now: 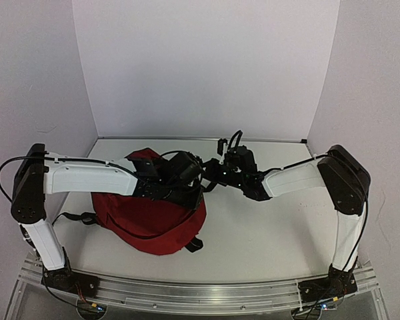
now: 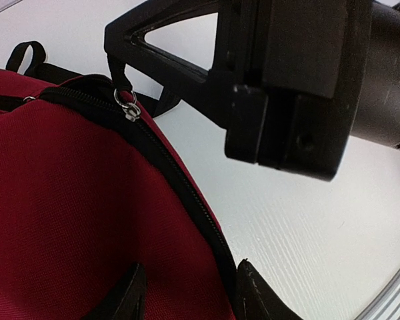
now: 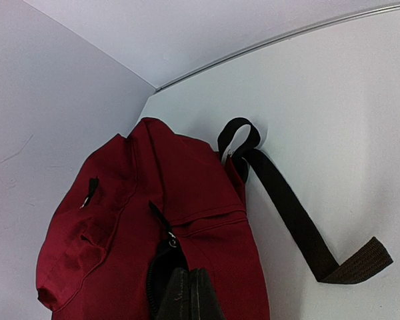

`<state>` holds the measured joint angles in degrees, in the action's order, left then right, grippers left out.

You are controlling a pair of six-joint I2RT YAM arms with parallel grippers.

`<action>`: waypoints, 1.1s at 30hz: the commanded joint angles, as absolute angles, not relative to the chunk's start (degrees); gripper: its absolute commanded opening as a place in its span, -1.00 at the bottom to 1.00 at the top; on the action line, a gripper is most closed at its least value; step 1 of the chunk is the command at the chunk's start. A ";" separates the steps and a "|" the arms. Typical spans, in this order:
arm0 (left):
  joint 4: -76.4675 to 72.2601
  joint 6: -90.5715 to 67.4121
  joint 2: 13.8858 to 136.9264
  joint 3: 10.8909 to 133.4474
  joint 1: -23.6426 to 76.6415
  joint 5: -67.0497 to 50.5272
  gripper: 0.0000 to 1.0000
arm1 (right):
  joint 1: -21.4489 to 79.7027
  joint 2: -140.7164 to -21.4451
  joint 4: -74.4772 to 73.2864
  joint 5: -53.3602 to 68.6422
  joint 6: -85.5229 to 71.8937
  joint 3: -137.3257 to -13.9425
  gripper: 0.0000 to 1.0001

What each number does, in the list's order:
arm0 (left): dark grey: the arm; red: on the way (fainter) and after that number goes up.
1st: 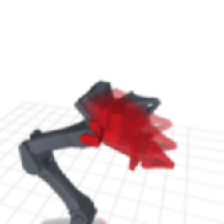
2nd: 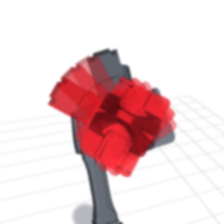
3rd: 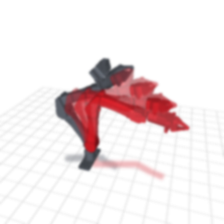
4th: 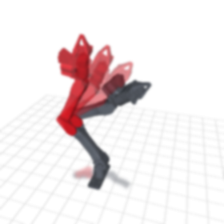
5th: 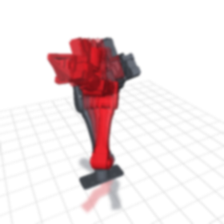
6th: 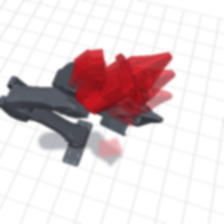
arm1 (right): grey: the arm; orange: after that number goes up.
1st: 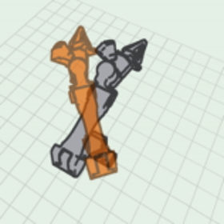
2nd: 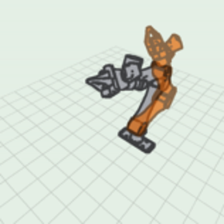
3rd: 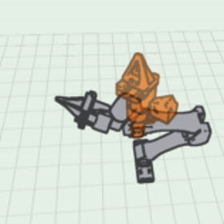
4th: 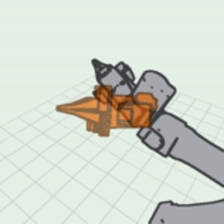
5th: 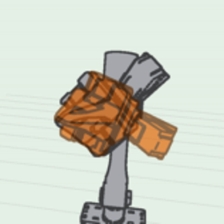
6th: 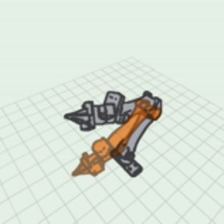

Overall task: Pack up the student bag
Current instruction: Zip the student bag at the center of the board.

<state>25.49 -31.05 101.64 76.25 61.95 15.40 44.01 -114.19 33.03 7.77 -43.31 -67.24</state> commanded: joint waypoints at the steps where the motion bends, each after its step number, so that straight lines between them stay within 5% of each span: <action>1: 26.88 -29.93 102.73 79.06 62.79 18.03 -0.01 | 43.34 -111.99 35.95 5.92 -43.33 -67.23 -1.00; 5: 26.81 -30.97 103.57 78.62 63.01 17.79 -0.09 | 43.37 -112.23 35.95 5.69 -43.59 -67.32 -1.00; 11: 27.00 -32.34 103.40 77.76 63.17 17.51 -0.99 | 43.39 -112.00 35.97 5.78 -43.03 -67.53 -1.00; 22: 14.30 -19.16 94.21 67.04 63.81 -10.13 -0.99 | 43.37 -113.24 35.90 7.80 -41.49 -69.60 -1.00; 33: 18.64 -15.50 92.76 68.43 63.81 -22.59 -1.00 | 43.16 -117.60 35.04 8.52 -42.51 -74.47 -1.00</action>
